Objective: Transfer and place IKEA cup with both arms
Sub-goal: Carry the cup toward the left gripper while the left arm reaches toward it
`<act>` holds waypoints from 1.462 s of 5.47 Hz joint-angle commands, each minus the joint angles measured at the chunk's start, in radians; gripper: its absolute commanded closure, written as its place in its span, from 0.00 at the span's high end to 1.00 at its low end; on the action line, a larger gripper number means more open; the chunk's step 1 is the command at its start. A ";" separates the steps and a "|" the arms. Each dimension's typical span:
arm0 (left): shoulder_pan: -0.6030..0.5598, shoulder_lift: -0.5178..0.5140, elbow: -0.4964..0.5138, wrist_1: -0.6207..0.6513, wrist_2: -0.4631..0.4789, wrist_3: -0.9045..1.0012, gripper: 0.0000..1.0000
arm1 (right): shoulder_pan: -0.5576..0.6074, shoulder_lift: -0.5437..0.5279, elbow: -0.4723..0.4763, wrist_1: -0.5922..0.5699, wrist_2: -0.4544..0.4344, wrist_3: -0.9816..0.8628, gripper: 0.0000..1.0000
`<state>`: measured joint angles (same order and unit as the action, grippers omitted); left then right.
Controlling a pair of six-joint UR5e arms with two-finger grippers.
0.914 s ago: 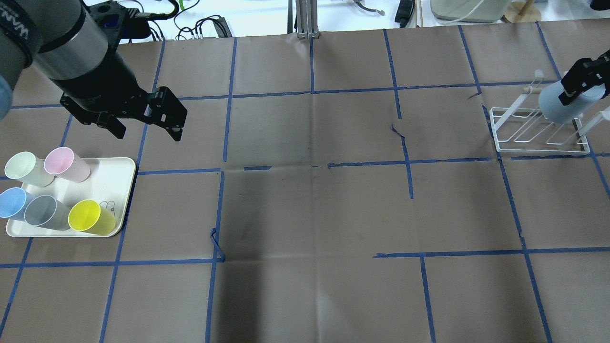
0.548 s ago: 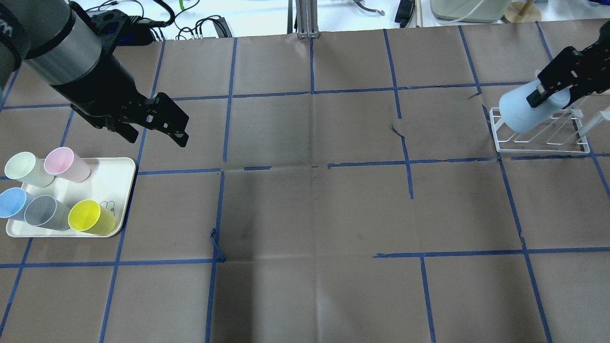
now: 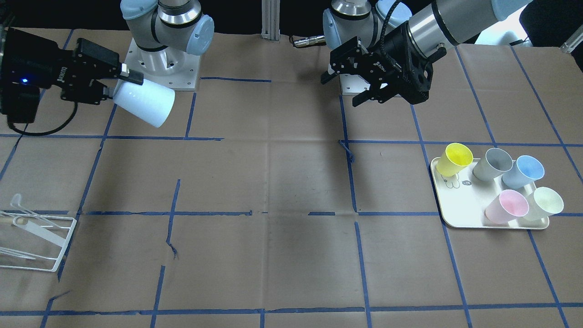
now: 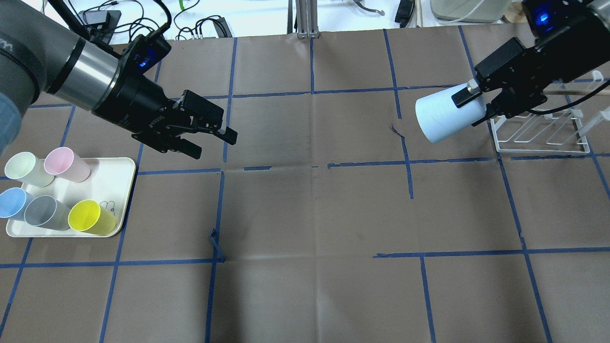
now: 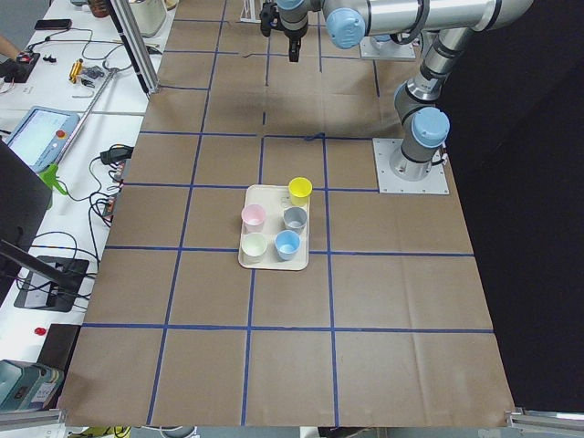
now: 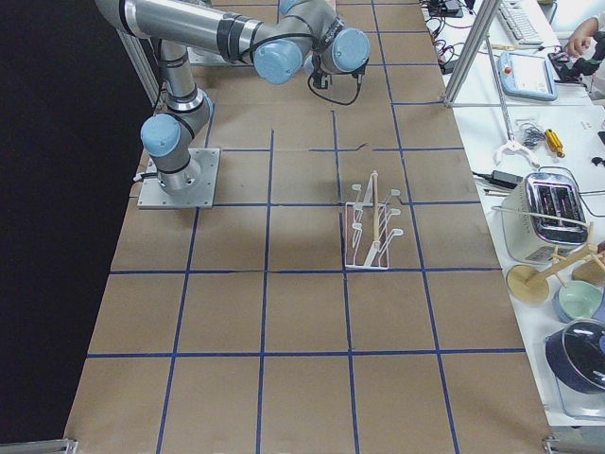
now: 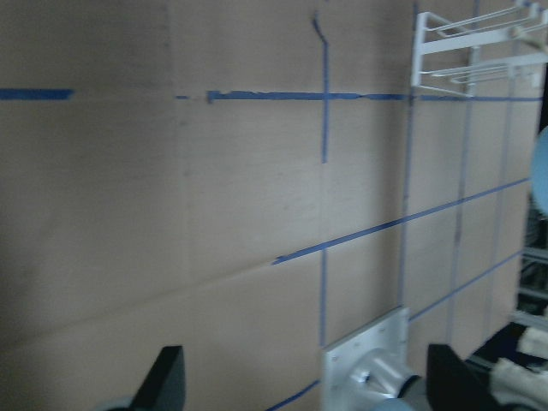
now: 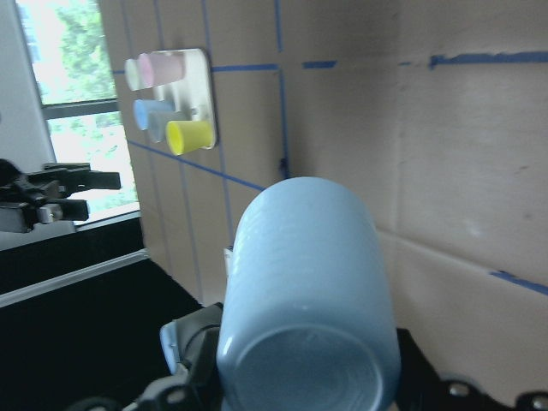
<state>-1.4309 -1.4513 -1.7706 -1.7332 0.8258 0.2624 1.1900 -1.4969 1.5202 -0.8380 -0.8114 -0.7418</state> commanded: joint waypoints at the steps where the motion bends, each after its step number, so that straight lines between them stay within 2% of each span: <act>1: 0.009 0.000 -0.065 -0.054 -0.292 -0.026 0.98 | 0.037 0.004 0.120 0.162 0.207 -0.147 0.58; 2: 0.010 0.012 -0.116 -0.054 -0.391 -0.026 0.98 | 0.077 0.004 0.158 0.262 0.341 -0.238 0.58; 3: 0.010 0.011 -0.127 -0.054 -0.459 -0.023 0.98 | 0.155 0.003 0.163 0.272 0.477 -0.240 0.58; 4: 0.006 0.002 -0.147 -0.042 -0.485 -0.023 0.98 | 0.243 0.006 0.167 0.273 0.588 -0.240 0.58; 6: 0.013 0.012 -0.104 -0.031 -0.493 -0.023 0.98 | 0.267 0.003 0.189 0.274 0.621 -0.243 0.58; 8: 0.033 -0.015 -0.078 0.088 -0.530 -0.017 0.98 | 0.270 0.000 0.189 0.274 0.621 -0.243 0.58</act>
<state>-1.4042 -1.4529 -1.8544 -1.6899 0.3033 0.2448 1.4576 -1.4954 1.7084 -0.5645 -0.1909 -0.9847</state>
